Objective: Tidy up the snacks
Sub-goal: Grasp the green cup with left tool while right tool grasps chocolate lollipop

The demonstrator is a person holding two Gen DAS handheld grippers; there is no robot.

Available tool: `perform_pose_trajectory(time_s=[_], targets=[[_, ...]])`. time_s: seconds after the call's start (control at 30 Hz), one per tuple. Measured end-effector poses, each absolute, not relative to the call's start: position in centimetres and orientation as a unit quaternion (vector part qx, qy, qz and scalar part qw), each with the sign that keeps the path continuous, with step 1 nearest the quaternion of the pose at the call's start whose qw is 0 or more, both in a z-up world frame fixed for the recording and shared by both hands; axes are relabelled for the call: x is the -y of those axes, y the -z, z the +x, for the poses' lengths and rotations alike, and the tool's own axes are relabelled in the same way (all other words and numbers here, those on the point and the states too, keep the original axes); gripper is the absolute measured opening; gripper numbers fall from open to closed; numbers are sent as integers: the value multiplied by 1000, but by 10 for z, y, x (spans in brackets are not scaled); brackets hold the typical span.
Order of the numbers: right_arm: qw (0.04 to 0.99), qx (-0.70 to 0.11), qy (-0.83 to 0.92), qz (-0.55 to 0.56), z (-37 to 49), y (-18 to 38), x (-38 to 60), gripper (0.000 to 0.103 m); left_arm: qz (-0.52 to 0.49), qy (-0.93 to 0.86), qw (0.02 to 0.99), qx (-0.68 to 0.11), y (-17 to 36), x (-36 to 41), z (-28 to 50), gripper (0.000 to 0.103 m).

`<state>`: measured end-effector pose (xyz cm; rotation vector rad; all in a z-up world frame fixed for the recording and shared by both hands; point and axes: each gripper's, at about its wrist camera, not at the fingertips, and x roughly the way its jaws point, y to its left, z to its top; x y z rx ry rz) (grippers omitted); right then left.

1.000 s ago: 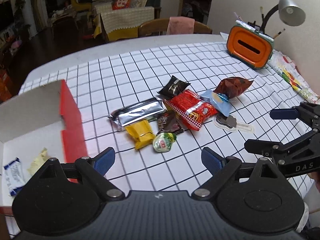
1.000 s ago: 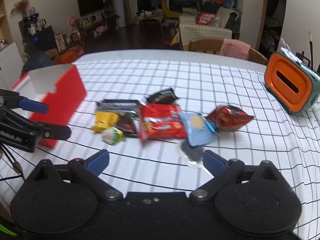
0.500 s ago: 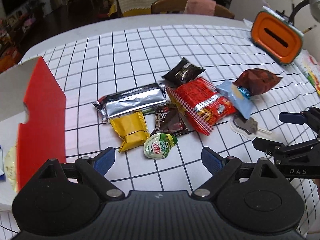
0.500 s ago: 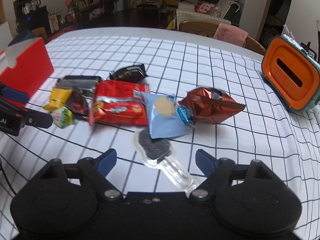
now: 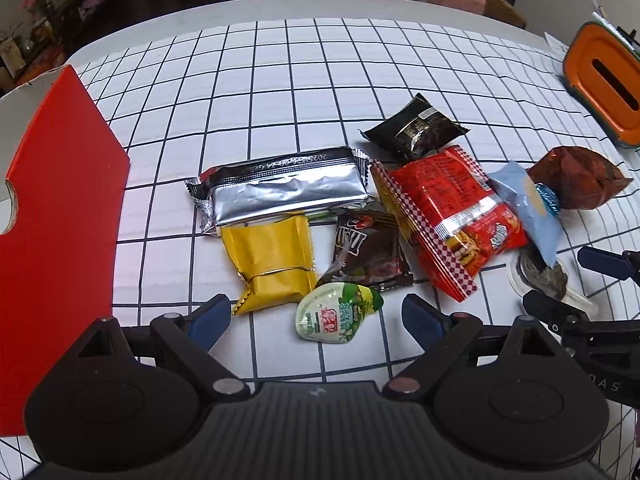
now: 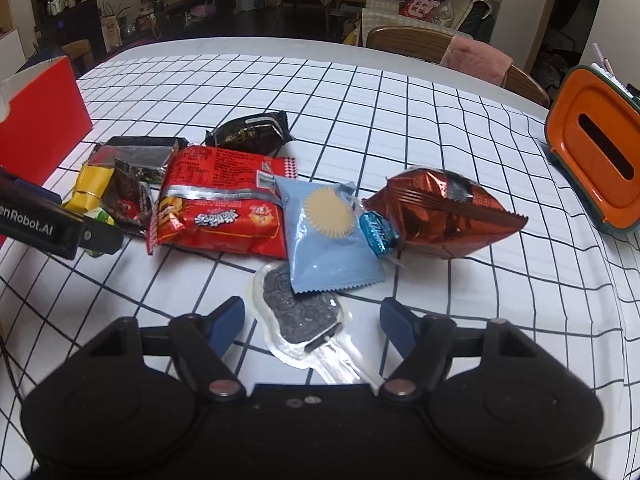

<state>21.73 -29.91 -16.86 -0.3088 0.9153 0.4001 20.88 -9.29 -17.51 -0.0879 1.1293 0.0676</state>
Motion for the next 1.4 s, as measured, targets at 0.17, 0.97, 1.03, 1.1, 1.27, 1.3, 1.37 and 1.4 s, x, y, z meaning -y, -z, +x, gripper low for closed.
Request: perform_pose_trajectory(time_s=[0.17, 0.97, 1.03, 1.1, 1.27, 1.3, 1.37, 1.4], targets=[[868, -436, -189, -147, 219, 173, 299, 70, -61, -37, 835, -545, 179, 92, 212, 88], [874, -440, -175, -107, 193, 165, 306, 40, -86, -32, 833, -546, 172, 78, 191, 31], [875, -440, -175, -100, 188, 162, 307, 40, -87, -26, 834, -545, 170, 77, 187, 28], [875, -440, -175, -95, 183, 159, 307, 40, -86, -19, 835, -544, 167, 77, 183, 24], [875, -441, -182, -80, 170, 152, 305, 40, -81, 3, 839, -538, 159, 77, 171, 14], [875, -441, -184, -77, 166, 151, 305, 40, -80, 6, 840, -537, 158, 77, 168, 14], [875, -442, -187, -72, 161, 148, 302, 40, -81, 12, 841, -534, 155, 77, 163, 14], [874, -441, -189, -69, 158, 146, 301, 40, -79, 14, 843, -532, 153, 77, 161, 14]])
